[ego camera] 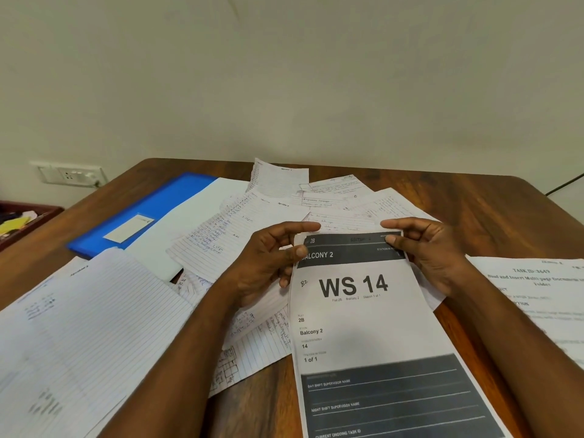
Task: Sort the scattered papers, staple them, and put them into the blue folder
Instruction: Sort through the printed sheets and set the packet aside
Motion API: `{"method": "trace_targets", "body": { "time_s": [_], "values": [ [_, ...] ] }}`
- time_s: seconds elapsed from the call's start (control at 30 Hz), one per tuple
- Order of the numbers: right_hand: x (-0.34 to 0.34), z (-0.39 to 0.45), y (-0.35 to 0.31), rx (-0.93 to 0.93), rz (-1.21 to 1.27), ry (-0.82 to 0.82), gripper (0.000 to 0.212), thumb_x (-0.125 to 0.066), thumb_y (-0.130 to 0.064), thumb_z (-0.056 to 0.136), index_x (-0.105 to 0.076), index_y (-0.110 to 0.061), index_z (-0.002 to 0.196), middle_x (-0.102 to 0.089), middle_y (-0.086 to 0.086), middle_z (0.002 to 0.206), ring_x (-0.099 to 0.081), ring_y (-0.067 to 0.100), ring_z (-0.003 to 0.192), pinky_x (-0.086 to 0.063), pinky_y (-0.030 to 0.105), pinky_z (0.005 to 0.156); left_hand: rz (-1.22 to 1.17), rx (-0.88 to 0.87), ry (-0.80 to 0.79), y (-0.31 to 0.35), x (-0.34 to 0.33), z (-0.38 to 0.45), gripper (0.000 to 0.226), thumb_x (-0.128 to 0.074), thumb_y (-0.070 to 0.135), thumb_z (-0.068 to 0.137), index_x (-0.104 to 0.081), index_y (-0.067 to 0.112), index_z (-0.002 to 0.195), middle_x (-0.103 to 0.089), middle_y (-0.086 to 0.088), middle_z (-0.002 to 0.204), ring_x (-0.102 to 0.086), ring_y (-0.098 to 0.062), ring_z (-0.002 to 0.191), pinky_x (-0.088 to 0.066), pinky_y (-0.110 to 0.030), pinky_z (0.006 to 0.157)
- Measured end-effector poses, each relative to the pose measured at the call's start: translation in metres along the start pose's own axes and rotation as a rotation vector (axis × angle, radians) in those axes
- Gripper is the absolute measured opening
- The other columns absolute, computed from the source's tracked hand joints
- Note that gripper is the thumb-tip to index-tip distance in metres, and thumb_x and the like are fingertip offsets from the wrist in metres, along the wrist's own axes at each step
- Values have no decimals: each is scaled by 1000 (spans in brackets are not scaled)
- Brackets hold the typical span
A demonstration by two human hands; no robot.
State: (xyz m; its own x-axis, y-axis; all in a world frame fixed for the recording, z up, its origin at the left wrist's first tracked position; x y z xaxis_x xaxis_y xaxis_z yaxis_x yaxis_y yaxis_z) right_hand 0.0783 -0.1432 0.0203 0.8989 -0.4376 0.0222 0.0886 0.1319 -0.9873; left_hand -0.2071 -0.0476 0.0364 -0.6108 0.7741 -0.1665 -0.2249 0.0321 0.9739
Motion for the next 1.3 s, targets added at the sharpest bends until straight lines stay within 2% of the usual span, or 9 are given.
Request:
{"method": "trace_targets", "body": {
  "time_s": [0.3,0.4,0.5,0.57,0.67,0.9,1.03,1.17,1.3],
  "values": [
    [-6,-5,3,-85,129,3,23,-64,-2,97,-71,-7,118,-78,5,116,-76,29,104,-64,28,69,13,35,50,-7,7,4,30,-70,20,90,-69,7,117,-75,-3,85,-55,-8,54,-50,-18,47],
    [-5,-5,4,-100,149,25,23,-65,-3,96,-72,-5,119,-78,8,115,-76,29,102,-64,28,67,26,33,80,-11,12,6,27,-73,23,89,-74,10,113,-73,-12,92,-56,-12,60,-53,-22,50],
    [-2,-4,6,-95,120,48,25,-68,-7,95,-73,-7,119,-78,8,117,-76,30,103,-65,31,72,34,27,112,-14,16,8,27,-75,22,88,-78,10,112,-70,-20,99,-59,-17,66,-56,-25,53],
    [-1,-4,6,-93,115,53,29,-71,-12,91,-73,-8,120,-77,8,118,-75,31,104,-65,33,75,54,19,154,-14,19,10,29,-76,20,86,-79,9,113,-69,-19,96,-60,-19,68,-56,-26,53],
    [-2,-6,3,-84,131,65,39,-73,-19,82,-73,-7,119,-77,7,118,-76,29,102,-64,30,69,61,9,218,-15,25,11,30,-77,17,86,-79,8,115,-70,-18,98,-61,-19,70,-56,-26,53],
    [-1,-6,2,-74,139,90,37,-75,-20,81,-75,-9,116,-77,4,119,-76,29,103,-64,30,70,69,37,420,-19,44,12,22,-82,3,85,-80,3,107,-75,-17,80,-65,-19,60,-61,-29,54],
    [1,-5,3,-65,137,108,34,-75,-17,85,-75,-8,117,-77,4,121,-75,30,106,-65,32,73,96,89,402,-18,44,9,29,-89,4,78,-80,0,105,-76,-25,88,-66,-21,62,-60,-29,55],
    [2,-5,3,-61,140,123,24,-72,-10,93,-74,-8,116,-77,3,119,-76,29,104,-64,30,71,84,158,407,-25,42,9,22,-88,-4,76,-77,-7,95,-71,-26,76,-64,-22,56,-58,-28,52],
    [2,-7,0,-52,145,139,25,-73,-11,91,-74,-7,116,-78,5,117,-75,30,104,-64,31,70,95,148,440,-25,44,9,22,-86,-3,79,-76,-10,97,-73,-20,71,-68,-20,57,-61,-28,56]
  ]
}}
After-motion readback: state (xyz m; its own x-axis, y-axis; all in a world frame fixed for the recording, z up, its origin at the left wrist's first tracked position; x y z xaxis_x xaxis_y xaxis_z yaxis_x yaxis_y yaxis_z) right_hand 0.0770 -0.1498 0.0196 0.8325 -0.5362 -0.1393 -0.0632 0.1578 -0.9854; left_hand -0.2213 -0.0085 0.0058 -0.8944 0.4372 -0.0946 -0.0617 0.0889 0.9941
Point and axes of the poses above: each hand's wrist, its own z-axis towards the middle knuckle, its own x-axis out of the back of the hand, y = z × x, the point moved 6 cm from there along z, towards the middle knuckle
